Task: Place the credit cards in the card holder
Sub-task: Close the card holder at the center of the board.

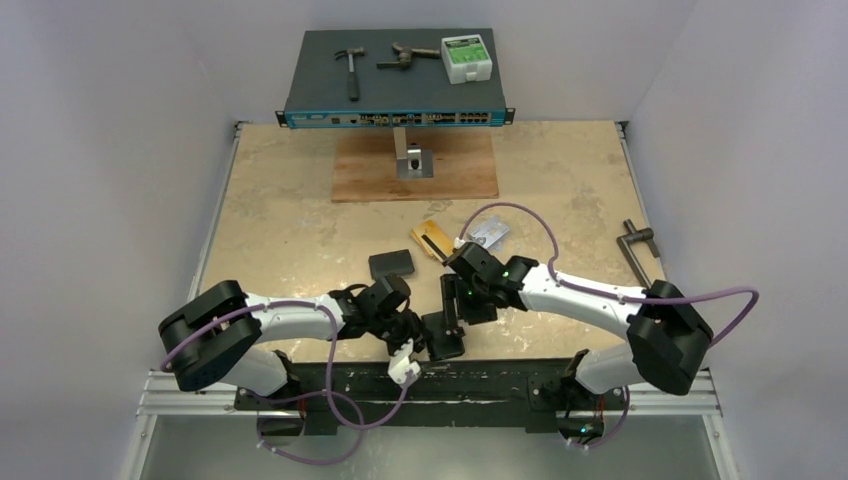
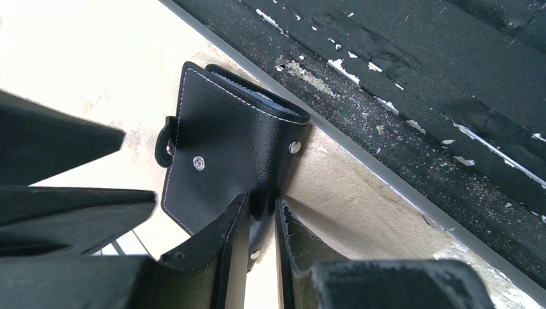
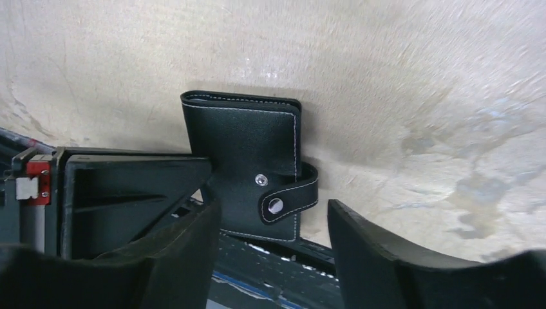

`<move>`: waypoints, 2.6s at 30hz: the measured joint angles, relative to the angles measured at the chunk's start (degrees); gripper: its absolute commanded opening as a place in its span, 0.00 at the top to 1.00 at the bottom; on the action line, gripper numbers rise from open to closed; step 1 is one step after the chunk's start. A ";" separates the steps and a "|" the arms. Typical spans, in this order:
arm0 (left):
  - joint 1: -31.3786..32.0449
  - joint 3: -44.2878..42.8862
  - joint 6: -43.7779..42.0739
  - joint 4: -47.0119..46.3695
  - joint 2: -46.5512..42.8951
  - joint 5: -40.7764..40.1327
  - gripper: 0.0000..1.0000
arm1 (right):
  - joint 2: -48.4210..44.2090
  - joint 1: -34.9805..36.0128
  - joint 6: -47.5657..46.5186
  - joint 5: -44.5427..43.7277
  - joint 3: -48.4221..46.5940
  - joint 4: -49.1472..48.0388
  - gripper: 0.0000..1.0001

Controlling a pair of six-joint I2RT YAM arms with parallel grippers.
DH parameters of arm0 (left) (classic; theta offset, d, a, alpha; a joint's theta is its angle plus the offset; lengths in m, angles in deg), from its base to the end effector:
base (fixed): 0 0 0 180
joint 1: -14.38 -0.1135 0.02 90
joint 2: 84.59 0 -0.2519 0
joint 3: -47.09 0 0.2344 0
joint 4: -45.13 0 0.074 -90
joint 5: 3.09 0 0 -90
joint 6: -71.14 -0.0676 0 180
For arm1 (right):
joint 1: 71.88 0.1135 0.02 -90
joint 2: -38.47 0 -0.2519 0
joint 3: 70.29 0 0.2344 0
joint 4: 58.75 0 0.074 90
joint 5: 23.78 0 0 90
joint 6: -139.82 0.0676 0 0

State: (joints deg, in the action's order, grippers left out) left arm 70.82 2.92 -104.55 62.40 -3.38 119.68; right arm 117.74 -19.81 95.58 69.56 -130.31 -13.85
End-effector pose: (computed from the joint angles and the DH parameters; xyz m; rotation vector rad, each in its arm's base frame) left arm 0.1049 -0.2243 0.1150 2.3077 0.5552 -0.4802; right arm 0.1543 0.2044 0.1564 -0.1752 2.8326 0.5453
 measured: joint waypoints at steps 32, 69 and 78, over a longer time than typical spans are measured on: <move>0.22 -0.11 2.71 -0.63 0.13 -0.46 0.85 | 4.87 9.16 -10.51 -15.63 -14.01 18.08 0.45; 0.22 0.02 3.76 -1.31 0.24 -0.46 0.86 | 13.94 10.51 -13.29 -12.50 -16.00 15.34 0.82; 0.22 0.11 3.76 -1.46 0.22 -0.44 0.86 | 13.99 10.51 -13.14 -11.13 -16.09 15.50 0.78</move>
State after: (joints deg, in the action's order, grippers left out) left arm 71.04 3.03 -100.79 60.94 -3.16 119.24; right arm 131.73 -9.29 82.44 58.43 -146.39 1.64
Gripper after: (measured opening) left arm 0.154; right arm 0.172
